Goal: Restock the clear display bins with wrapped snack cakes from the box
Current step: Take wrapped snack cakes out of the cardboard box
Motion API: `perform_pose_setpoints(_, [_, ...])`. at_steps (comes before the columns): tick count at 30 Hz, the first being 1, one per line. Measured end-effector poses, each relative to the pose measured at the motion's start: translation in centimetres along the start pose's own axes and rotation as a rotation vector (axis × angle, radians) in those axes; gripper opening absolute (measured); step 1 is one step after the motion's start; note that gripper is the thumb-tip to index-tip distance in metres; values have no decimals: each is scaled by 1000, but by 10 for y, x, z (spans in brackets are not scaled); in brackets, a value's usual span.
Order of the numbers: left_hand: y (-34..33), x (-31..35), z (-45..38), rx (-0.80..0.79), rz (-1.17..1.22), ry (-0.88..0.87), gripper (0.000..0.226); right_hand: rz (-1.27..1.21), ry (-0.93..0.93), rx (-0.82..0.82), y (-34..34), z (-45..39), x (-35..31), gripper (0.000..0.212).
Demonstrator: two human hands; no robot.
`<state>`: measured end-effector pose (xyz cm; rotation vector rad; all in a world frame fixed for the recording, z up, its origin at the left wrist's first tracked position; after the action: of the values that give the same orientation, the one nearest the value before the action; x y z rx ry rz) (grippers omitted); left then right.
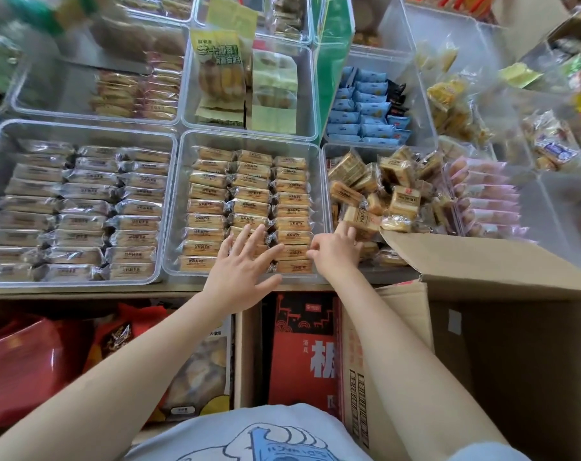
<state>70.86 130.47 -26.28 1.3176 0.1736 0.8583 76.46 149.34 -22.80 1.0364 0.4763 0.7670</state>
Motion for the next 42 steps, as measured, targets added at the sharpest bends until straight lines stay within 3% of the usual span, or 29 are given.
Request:
perform_pose_setpoints(8, [4, 2, -9, -56, -5, -43, 65, 164, 63, 171, 6, 4, -2, 15])
perform_pose_setpoints(14, [7, 4, -17, -109, -20, -49, 76, 104, 55, 190, -4, 2, -4, 19])
perform_pose_setpoints(20, [9, -8, -24, 22, 65, -26, 79, -54, 54, 229, 4, -8, 5, 22])
perform_pose_setpoints(27, [9, -9, -32, -17, 34, 32, 88, 29, 4, 220, 0, -18, -11, 18])
perform_pose_setpoints(32, [8, -9, -35, -2, 52, -5, 83, 64, 22, 367, 1, -16, -6, 10])
perform_pose_setpoints(35, [9, -8, -37, -12, 39, -9, 82, 72, 55, 323, -5, -16, -5, 8])
perform_pose_setpoints(38, [15, -4, -43, -21, -4, -4, 86, 76, 75, 280, -5, -22, -6, 11])
perform_pose_setpoints(42, [23, -2, -47, 18, -4, -15, 88, 27, 81, 373, 8, -26, -7, 19])
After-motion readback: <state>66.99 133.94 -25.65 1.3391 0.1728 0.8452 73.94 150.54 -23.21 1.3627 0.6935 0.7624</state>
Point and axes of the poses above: each hand's wrist, its own z-axis away from the middle knuckle, its own y-axis out of the back of the hand, x = y × z, the point moved 2 cm from there along -z, towards the middle knuckle, and after that the axes turned 3 degrees about z, right-handed, at the moved point
